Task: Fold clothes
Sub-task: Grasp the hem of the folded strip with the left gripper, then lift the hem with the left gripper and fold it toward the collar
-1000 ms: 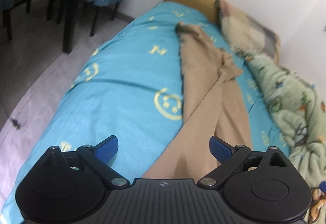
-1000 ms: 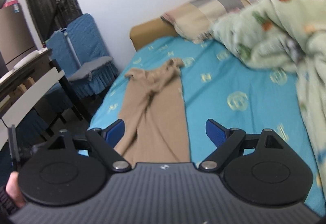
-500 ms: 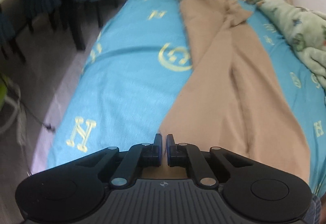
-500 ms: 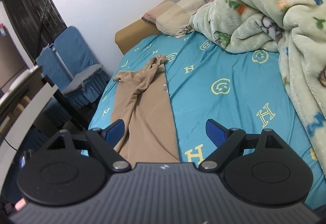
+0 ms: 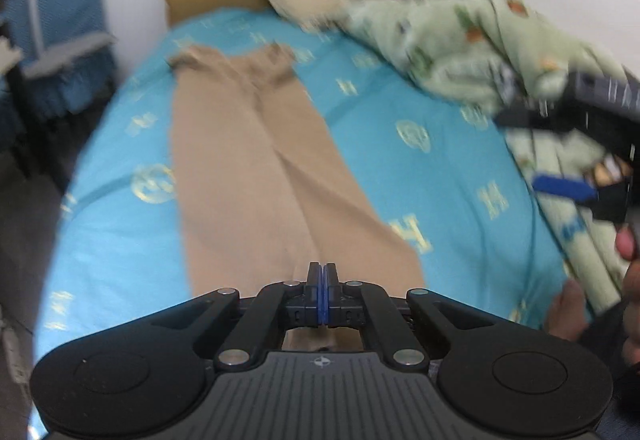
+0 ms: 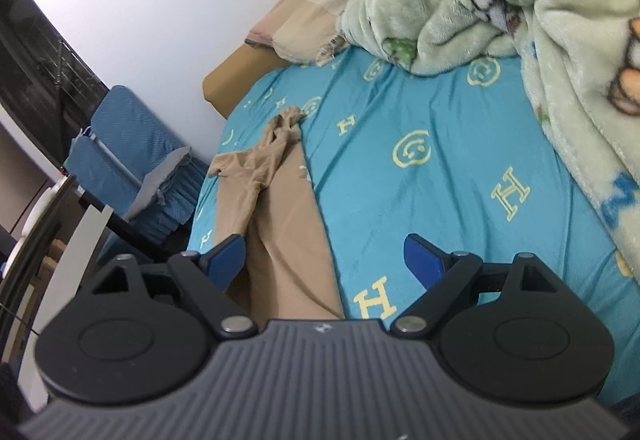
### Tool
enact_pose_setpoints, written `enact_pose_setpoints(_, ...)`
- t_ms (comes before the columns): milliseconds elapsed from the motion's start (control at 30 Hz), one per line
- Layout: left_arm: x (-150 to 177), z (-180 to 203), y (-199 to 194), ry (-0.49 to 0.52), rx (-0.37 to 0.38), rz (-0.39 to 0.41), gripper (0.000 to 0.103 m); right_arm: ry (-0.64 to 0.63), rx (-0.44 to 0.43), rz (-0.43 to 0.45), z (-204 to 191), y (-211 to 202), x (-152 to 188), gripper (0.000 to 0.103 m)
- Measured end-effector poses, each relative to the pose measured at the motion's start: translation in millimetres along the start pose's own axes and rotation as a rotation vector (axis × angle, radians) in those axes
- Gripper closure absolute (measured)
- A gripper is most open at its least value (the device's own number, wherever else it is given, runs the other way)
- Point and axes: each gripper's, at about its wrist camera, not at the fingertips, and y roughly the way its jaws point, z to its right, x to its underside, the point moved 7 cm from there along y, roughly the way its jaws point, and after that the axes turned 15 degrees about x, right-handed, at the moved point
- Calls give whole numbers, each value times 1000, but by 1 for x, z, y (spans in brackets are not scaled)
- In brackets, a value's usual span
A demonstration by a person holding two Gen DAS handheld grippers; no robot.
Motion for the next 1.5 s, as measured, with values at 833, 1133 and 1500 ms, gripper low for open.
enact_pose_setpoints(833, 34, -95, 6, -490, 16, -46, 34, -167, 42, -449, -33, 78, 99, 43)
enact_pose_setpoints(1133, 31, -110, -33, -708, 172, 81, 101, -74, -1, -404, -25, 49, 84, 93)
enact_pose_setpoints(1500, -33, -87, -181, -727, 475, 445, 101, 19, -268, -168, -55, -66, -2, 95)
